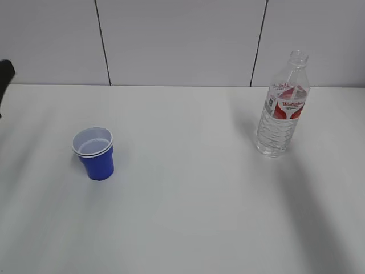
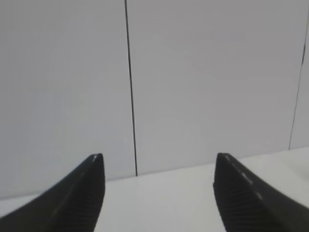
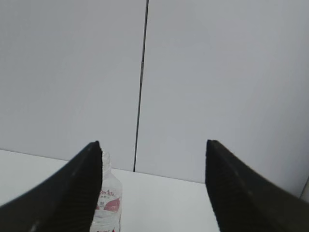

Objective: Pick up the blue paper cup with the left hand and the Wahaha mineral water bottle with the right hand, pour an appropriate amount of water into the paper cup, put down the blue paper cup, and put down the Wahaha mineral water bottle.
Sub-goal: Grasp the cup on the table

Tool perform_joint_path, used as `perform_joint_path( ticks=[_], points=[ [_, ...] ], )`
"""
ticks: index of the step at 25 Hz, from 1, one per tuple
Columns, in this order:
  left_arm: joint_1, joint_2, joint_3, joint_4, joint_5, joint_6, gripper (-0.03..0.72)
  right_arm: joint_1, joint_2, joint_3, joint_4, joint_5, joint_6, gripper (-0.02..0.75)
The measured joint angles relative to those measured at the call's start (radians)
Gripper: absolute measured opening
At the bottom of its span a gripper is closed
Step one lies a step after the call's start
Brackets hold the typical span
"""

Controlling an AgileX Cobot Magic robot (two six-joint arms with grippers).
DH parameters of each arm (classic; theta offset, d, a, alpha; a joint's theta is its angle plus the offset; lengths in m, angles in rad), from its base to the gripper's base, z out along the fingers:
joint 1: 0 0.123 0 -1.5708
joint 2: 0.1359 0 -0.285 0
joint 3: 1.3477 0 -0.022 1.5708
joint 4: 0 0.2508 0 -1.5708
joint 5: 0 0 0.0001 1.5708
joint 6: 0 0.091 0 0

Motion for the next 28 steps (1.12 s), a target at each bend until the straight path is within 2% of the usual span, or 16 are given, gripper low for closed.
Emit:
perform_joint_path(
  ticks=[12,17,23,28],
  points=[
    [0.000,0.408,-0.014,0.019,-0.041,-0.012,0.540,0.000,0.056,0.000,-0.028,-0.019,0.006,0.503],
    [0.000,0.529,-0.058,0.024,-0.043,-0.014,0.648,0.000,0.056,0.000,-0.030,-0.004,0.006,0.503],
    [0.000,0.600,-0.069,0.159,-0.045,-0.030,0.669,0.000,0.056,0.000,-0.030,-0.001,0.006,0.503],
    [0.000,0.600,-0.069,0.195,-0.049,-0.031,0.666,0.000,0.056,0.000,-0.030,-0.001,0.006,0.503]
  ],
)
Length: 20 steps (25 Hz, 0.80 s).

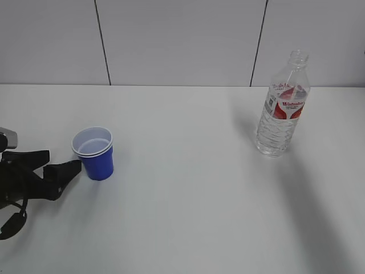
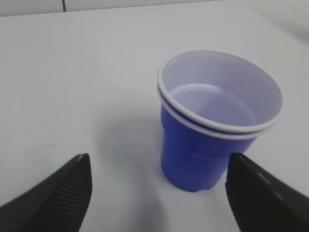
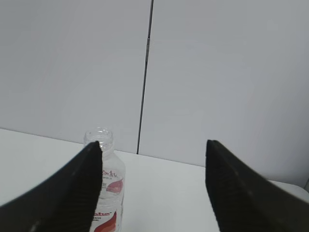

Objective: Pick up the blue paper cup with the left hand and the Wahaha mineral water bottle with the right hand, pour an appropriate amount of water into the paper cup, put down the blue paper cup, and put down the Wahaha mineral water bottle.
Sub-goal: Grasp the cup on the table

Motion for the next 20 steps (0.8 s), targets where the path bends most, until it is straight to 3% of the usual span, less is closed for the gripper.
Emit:
perform_joint_path(
  ticks=[7,11,15,20],
  points=[
    [-0.007,0.007,-0.004,0.089,-0.002,0.000,0.658,0.000,0.000,0.000,0.000,0.000,0.006,0.503],
    [-0.053,0.038,-0.035,0.096,-0.004,0.000,0.657,0.000,0.000,0.000,0.000,0.000,0.008,0.503],
    [-0.098,0.093,-0.060,0.053,-0.004,0.000,0.654,0.000,0.000,0.000,0.000,0.000,0.010,0.503],
    [-0.102,0.134,-0.082,-0.001,-0.004,0.000,0.647,0.000,0.000,0.000,0.000,0.000,0.011,0.503]
  ],
)
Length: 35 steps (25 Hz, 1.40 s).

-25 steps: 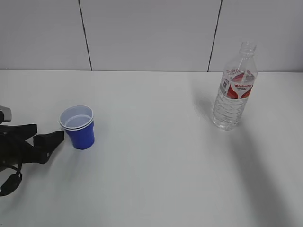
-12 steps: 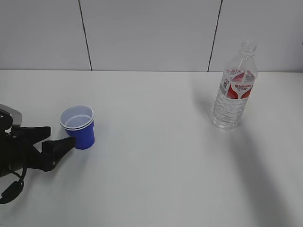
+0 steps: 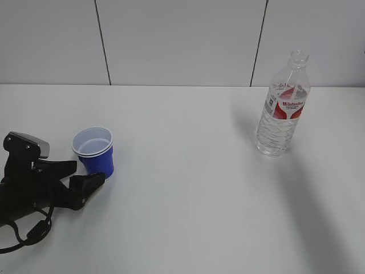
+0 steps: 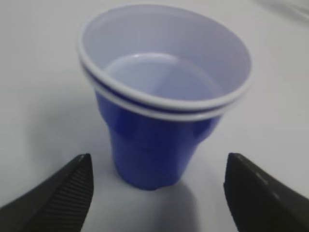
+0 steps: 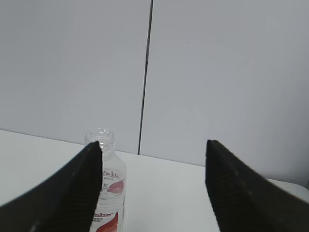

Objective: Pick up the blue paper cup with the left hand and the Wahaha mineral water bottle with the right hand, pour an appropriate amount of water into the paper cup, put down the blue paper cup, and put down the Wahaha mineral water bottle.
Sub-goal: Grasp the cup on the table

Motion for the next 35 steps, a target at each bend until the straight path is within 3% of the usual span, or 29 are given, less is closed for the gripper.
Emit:
perform_joint_path(
  ticks=[14,35],
  points=[
    [-0.056,0.044,-0.069,-0.025,-0.002,0.000,0.636,0.000,0.000,0.000,0.000,-0.004,0.002,0.503],
    [-0.062,0.051,-0.126,-0.068,-0.002,0.000,0.613,0.000,0.000,0.000,0.000,-0.011,0.002,0.503]
  ],
)
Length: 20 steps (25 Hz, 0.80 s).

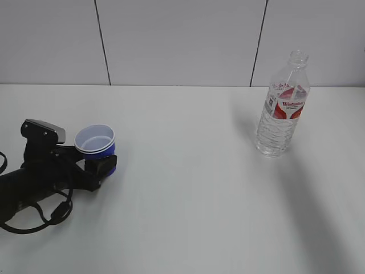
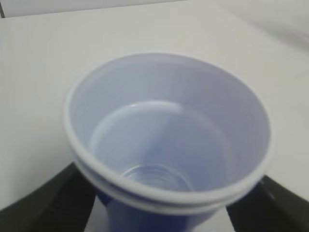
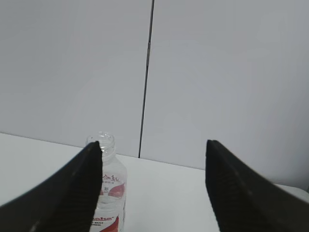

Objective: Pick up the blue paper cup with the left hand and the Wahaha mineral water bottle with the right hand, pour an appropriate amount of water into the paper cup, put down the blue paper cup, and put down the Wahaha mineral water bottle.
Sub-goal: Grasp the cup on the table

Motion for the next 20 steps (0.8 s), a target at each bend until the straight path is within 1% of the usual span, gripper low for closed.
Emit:
perform_joint_path(
  ticks=[7,13,20],
  points=[
    [-0.022,0.034,-0.025,0.000,0.000,0.000,0.603,0.000,0.000,0.000,0.000,-0.002,0.000,0.503],
    [-0.024,0.043,-0.038,-0.023,0.000,0.000,0.595,0.000,0.000,0.000,0.000,-0.002,0.000,0.503],
    [-0.024,0.065,-0.051,-0.023,0.000,0.000,0.589,0.000,0.000,0.000,0.000,-0.002,0.000,0.503]
  ],
)
